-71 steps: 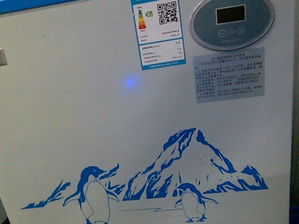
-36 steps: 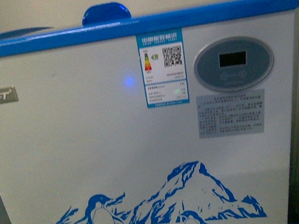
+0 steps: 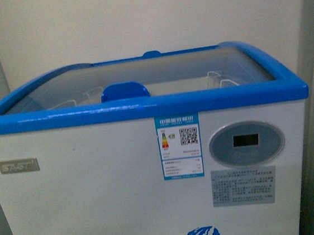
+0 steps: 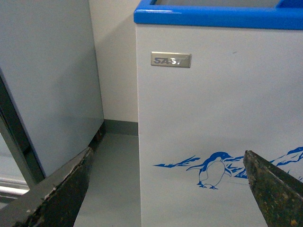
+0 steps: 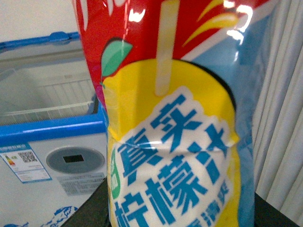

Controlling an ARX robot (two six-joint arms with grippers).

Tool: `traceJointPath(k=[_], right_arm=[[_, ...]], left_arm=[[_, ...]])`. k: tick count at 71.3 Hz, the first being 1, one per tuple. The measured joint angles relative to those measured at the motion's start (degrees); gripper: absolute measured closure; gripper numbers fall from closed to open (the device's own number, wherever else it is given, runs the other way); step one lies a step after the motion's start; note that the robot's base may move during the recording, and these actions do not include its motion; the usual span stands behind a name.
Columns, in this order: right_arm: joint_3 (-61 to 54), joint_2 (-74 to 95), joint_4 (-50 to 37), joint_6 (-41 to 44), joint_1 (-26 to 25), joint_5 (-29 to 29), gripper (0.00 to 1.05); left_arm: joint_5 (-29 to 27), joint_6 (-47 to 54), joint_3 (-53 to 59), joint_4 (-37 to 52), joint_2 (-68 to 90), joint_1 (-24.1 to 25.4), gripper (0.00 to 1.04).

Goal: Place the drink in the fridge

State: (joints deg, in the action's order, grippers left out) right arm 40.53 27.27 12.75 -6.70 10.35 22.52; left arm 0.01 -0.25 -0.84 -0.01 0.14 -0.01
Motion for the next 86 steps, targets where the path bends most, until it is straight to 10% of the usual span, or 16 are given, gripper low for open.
traceJointPath(k=[44, 60, 67, 86], right_arm=[[0.07, -0.02, 0.0, 0.0, 0.0, -0.02, 0.65], [0.07, -0.02, 0.0, -0.02, 0.0, -0.04, 0.65], [0.07, -0.02, 0.0, -0.02, 0.02, 0.0, 0.65], [0.07, -0.02, 0.0, -0.02, 0.02, -0.02, 0.65]], left_arm=[[1.68, -9.14, -4.09, -7.96, 9.7, -0.35, 0.08], [15.23, -12.35, -11.63, 18.6, 39.78, 3.17, 0.08], [21.84, -4.35, -24.28, 30.47, 59.12, 2.05, 0.08], [25.9, 22.53, -47.21, 24.57, 82.84, -6.32, 0.08]])
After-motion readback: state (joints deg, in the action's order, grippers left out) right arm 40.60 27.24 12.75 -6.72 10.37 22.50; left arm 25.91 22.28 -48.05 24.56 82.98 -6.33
